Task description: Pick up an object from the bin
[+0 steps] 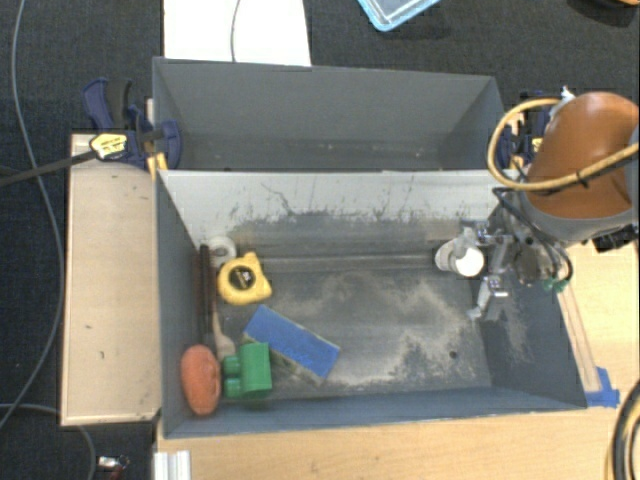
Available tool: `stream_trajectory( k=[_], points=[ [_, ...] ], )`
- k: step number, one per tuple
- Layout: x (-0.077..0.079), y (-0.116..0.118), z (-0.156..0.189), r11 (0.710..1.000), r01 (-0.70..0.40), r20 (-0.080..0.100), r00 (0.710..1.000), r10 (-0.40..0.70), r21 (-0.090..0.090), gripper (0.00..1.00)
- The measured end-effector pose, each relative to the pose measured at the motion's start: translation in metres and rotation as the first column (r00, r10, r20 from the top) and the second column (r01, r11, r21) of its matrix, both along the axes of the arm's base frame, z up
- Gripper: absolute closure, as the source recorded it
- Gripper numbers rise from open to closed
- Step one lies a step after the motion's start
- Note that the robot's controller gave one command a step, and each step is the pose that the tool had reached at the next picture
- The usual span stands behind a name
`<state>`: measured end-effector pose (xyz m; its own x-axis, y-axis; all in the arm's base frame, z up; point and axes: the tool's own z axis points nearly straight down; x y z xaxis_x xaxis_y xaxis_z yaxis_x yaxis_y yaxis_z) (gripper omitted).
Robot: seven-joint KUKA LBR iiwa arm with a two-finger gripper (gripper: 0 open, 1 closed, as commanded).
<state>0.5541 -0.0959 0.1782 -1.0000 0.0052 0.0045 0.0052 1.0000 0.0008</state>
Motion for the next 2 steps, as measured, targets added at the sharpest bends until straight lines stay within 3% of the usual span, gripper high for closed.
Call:
stream_trajectory(
  k=[1, 2],
  points=[
    [0.002, 0.0, 0.005, 1.0, -0.003, 0.008, 1.0, 0.003, -0.001, 0.0],
    [0.029, -0.037, -0.024, 0.991, 0.136, 0.013, 0.991, -0.136, -0.001, 0.0]
  ],
)
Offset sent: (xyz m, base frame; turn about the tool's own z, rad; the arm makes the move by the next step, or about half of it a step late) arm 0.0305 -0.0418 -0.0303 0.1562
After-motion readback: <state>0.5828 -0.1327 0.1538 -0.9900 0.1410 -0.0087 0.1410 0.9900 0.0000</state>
